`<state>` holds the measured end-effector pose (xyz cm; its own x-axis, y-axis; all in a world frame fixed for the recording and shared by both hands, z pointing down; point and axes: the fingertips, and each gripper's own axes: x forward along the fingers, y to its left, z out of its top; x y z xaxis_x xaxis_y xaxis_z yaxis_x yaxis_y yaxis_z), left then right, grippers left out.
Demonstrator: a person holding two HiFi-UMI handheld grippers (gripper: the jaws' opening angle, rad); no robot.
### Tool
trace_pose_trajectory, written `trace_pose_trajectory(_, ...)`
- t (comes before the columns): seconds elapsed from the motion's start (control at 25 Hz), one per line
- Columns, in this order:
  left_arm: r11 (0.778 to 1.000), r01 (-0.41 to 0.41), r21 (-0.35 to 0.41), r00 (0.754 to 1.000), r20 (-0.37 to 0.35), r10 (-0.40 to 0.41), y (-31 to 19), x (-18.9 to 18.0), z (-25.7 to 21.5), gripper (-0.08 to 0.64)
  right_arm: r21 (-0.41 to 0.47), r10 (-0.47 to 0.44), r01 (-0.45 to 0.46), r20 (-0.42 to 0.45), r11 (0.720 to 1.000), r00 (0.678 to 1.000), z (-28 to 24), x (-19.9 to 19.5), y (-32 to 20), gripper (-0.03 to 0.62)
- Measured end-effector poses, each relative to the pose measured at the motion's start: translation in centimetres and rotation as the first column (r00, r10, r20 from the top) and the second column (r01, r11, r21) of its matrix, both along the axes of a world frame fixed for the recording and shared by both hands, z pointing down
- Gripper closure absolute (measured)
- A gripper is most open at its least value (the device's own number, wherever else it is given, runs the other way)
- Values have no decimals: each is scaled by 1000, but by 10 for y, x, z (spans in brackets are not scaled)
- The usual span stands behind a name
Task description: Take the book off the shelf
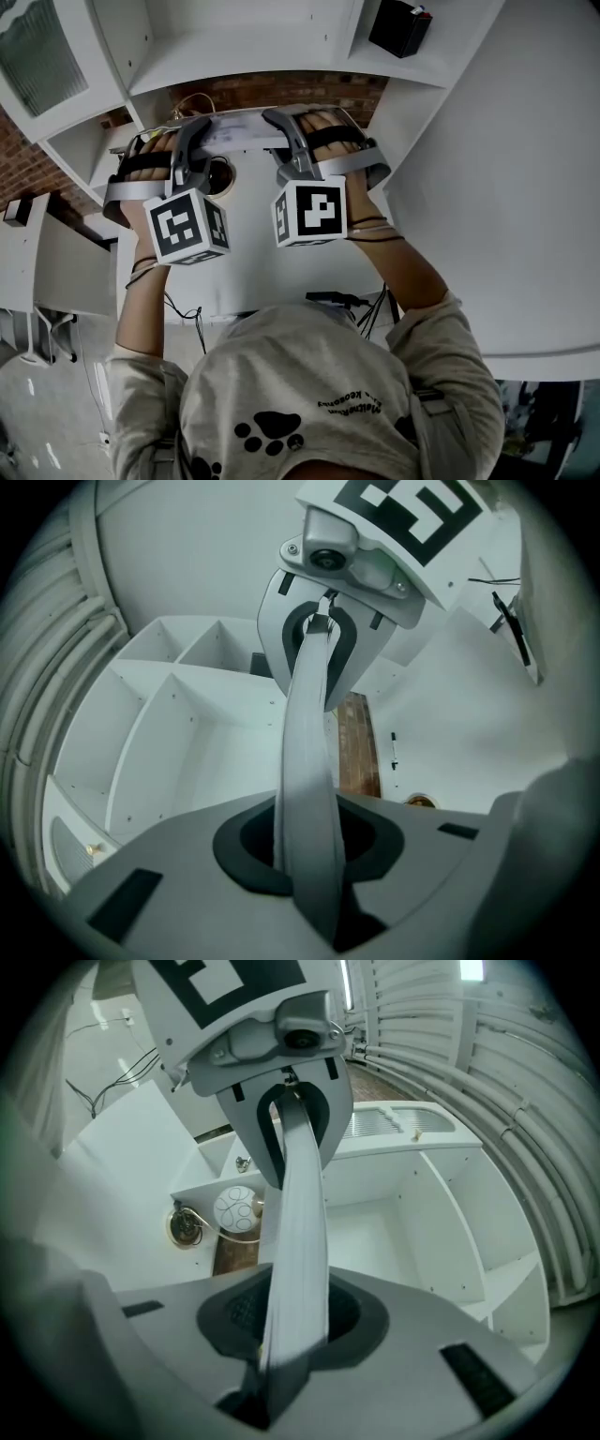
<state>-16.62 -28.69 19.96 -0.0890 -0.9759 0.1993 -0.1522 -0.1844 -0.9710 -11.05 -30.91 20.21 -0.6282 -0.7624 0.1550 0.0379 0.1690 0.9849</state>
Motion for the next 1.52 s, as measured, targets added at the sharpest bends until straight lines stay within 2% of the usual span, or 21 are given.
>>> trace_pose_trajectory(0.32,998,38,-55,999,-5,-38,21,1,44,483,-67,-29,29,3,997,1000,44,1,20,512)
trace_pose_trajectory(0.6,996,39,-81,999,-9,-40,39,-4,69,483,-109,-23,24,11,994,1000,69,-4,37,512)
trace_pose_trajectory(1.12,993,-12,-121,998,-64,4,100,-11,96,483,-145,42,-43,-6,989,999,93,-9,100,508)
trace_pose_trajectory(1.52,986,-67,-151,994,-95,53,158,8,126,482,-173,94,-96,-22,980,995,122,11,162,506)
